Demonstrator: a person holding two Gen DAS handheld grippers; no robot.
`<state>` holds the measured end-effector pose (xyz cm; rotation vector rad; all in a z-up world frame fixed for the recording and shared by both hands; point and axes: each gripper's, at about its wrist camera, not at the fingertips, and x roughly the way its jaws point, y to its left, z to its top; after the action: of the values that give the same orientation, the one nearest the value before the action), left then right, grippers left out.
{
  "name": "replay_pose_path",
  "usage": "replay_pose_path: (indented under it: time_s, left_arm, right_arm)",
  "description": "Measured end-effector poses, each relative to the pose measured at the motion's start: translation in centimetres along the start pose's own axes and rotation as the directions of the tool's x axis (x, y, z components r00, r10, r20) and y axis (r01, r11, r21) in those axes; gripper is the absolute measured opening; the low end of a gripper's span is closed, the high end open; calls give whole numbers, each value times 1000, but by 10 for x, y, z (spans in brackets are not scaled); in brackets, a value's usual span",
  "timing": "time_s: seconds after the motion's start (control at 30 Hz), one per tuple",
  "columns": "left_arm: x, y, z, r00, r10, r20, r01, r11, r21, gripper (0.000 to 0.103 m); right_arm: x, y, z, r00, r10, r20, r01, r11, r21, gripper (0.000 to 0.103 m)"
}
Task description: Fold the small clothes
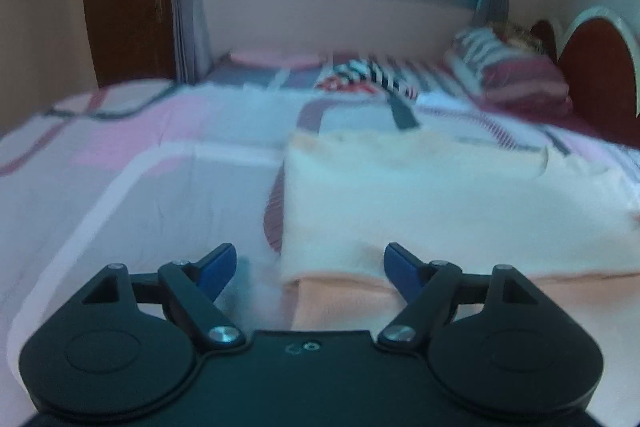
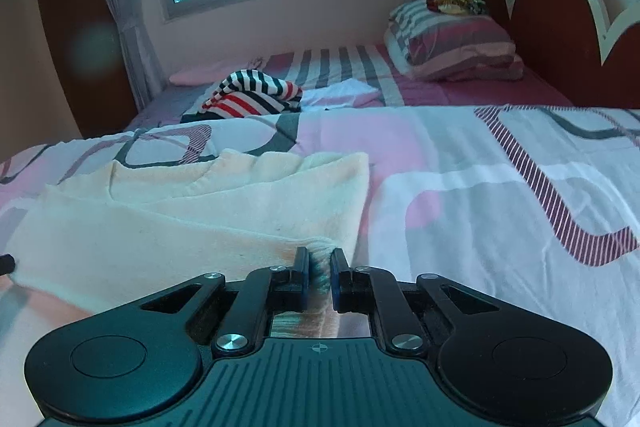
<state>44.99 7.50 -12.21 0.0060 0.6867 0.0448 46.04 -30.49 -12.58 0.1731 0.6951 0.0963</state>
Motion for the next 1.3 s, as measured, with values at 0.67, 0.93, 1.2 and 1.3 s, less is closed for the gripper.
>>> replay_pose_path:
  time_s: [0.67, 0.93, 1.2, 1.3]
  left_arm:
    - [-32, -21, -3, 990, 4, 138, -22, 991, 135, 81]
    - [-8, -21, -2, 996, -90, -21, 91, 994, 53, 82]
    - [-45, -2, -24, 995, -74, -66, 79, 994, 75, 82]
    - [-57, -4, -35, 995, -66, -75, 74, 991, 110, 82]
  right_arm:
    - [-17, -7, -2, 997, 3, 74, -3, 1000, -6, 0]
    - [-9, 27, -28, 999, 29, -28, -32, 992, -118, 0]
    - [-54, 9, -34, 999, 29, -15, -30, 998, -56, 0]
    - [-75, 7, -47, 998, 13, -62, -15, 999, -36, 0]
